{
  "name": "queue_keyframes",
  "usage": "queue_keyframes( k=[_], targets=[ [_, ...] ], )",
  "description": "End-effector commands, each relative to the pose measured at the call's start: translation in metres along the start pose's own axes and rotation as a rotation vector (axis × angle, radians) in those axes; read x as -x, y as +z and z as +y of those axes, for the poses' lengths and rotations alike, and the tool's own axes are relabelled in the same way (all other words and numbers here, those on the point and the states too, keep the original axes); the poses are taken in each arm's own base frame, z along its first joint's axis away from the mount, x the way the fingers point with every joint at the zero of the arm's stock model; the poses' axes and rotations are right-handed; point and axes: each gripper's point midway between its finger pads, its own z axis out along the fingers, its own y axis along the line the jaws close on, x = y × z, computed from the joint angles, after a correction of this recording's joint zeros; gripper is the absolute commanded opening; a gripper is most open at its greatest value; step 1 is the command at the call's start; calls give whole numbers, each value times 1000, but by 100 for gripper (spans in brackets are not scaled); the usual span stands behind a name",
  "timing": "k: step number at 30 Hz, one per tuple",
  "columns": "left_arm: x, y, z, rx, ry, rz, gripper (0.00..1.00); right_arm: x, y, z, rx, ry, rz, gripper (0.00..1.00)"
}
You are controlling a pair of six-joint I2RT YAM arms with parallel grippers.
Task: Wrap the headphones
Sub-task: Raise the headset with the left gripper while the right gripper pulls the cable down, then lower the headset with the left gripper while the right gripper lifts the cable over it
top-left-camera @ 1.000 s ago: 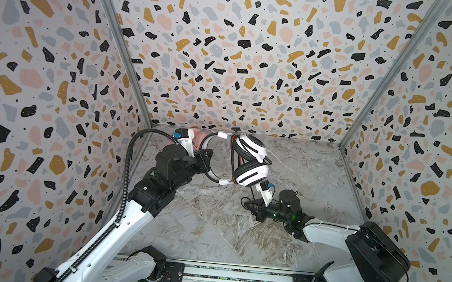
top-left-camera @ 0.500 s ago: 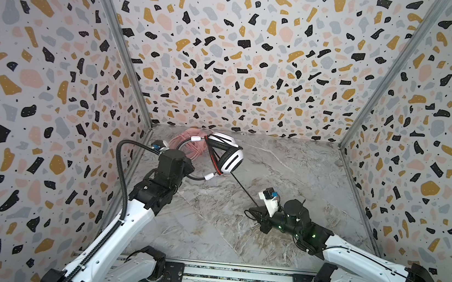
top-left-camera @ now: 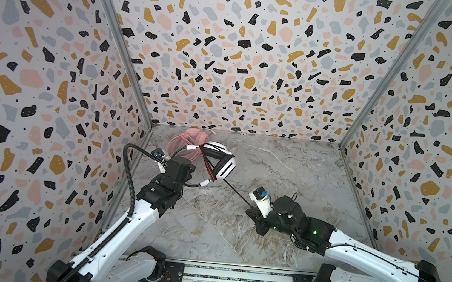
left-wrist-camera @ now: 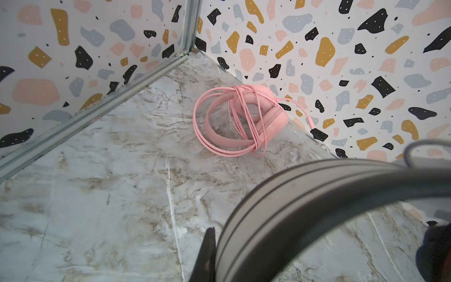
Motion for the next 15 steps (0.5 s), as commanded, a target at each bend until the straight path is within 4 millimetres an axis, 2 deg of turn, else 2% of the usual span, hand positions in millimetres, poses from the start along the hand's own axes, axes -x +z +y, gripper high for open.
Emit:
queue_keyframes(
  k=[1, 5, 8, 12, 15],
  targets=[
    [51, -8, -17, -13, -152, -228, 0, -10, -1, 16, -6, -85, 100, 1],
    [40, -9, -28, -9, -90, -223, 0, 8, -1, 33, -12, -157, 91, 1],
    [31, -10, -29, 21, -11, -232, 0, 28, -11, 35, -34, -193, 48, 2],
    [15, -8, -31, 24, 114, -209, 0, 56, -30, 17, -160, -237, -9, 3],
    [1, -7, -38, 4, 229, -175, 0, 76, -44, -4, -282, -251, -50, 5]
  ],
)
